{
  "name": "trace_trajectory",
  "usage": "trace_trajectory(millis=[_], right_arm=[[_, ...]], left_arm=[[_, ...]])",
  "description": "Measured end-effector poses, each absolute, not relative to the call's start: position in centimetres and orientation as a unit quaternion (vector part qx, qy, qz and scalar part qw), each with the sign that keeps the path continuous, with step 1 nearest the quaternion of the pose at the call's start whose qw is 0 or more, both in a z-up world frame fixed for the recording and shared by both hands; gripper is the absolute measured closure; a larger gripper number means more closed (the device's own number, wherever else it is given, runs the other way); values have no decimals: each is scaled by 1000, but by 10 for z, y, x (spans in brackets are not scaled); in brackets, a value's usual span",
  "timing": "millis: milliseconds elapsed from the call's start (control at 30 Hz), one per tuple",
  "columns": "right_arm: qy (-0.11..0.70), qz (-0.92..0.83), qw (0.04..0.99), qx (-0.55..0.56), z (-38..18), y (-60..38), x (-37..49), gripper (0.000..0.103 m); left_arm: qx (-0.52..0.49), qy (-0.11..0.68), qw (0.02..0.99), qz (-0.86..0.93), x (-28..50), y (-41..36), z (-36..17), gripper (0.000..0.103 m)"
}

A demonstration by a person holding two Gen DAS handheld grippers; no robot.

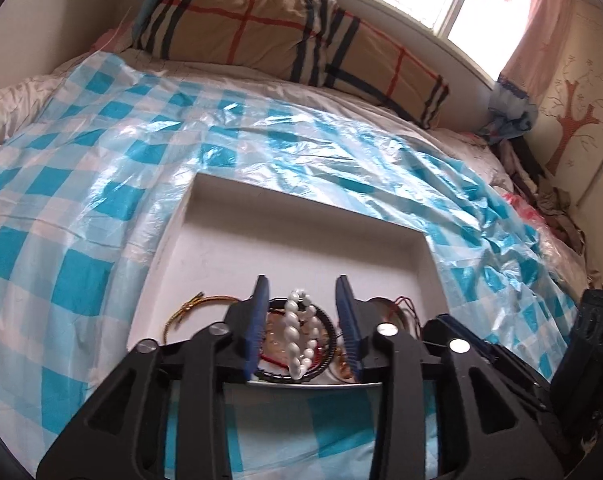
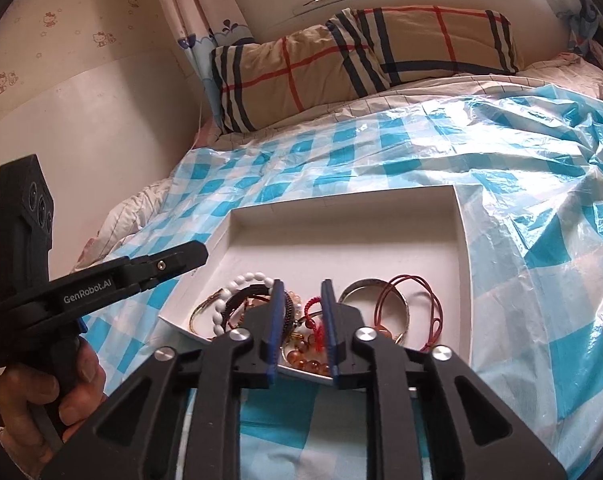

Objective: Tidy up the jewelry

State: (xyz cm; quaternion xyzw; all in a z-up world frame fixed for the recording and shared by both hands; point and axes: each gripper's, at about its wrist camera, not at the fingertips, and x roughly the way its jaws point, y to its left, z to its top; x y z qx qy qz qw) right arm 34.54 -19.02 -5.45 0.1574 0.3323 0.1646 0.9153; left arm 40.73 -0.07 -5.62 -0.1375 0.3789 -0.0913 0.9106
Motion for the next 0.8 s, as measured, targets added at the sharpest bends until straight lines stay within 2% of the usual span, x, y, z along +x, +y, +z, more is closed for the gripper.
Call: trace_trajectory(millis=[100,167,200,267,367,467,667,800], right_arm=[[326,163,919,149,-42,-192,330,77],[328,160,920,142,-34,-191,316,72],[328,158,921,136,-29,-190,308,70],[326,154,925,122,-17,-187,287,58],[316,147,932,97,2,-184,252,48],[306,140,939,73,20,-183,215,37],[297,127,946,38,49,-183,145,27],[285,124,950,37,65,-188,110,24]], left_arm=[[-115,369,920,-65,390,8,-49,58],[-99,367,924,-51,374,11,-41,43],[-90,365,925,-45,364,11,-36,40],[-73,361,929,-35,341,11,-24,29],[-54,349,935,-20,301,13,-7,17],[-43,346,937,-10,259,14,8,13],[-28,338,941,-1,180,14,34,8],[-35,333,942,-3,139,18,49,8]])
